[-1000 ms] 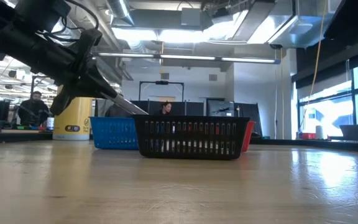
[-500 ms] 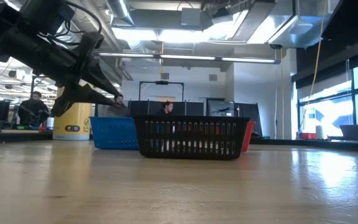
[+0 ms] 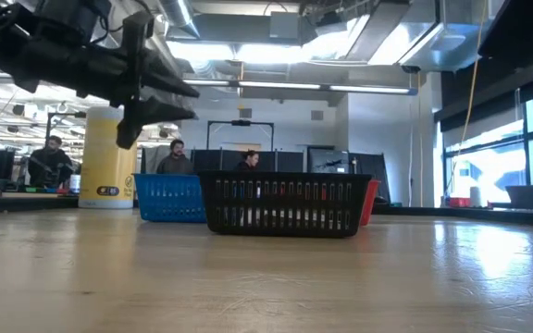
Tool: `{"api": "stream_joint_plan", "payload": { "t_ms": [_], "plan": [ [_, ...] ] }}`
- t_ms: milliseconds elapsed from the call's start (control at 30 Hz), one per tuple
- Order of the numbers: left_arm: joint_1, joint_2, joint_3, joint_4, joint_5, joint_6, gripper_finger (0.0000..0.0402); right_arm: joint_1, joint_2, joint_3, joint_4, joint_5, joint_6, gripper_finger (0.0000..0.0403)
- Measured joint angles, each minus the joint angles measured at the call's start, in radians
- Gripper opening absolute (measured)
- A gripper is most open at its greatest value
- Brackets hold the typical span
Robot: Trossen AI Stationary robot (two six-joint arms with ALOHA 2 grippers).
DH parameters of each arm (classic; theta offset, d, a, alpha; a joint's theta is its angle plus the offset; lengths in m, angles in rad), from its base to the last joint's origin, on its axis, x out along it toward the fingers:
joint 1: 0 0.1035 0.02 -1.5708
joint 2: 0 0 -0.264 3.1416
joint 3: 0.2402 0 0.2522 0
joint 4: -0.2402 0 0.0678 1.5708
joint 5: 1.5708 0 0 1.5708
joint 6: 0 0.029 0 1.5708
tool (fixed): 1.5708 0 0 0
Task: Pick & Place Travel size toiletries
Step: Put the white bandage into the black bin
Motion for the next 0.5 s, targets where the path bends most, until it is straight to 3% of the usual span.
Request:
{"api": "stream_joint_plan", "payload": {
  "t_ms": [267,500],
  "plan": [
    [0.087,0.000,0.000,0.052,0.061,0.116,0.0138,-0.018,0.000,0.000,0.074,-0.013,-0.016,0.0001],
    [0.208,0.000,0.000,0.044,0.135,0.216,0.0128,-0.085,0.000,0.000,0.209,-0.062,-0.178,0.0001]
  ]
}}
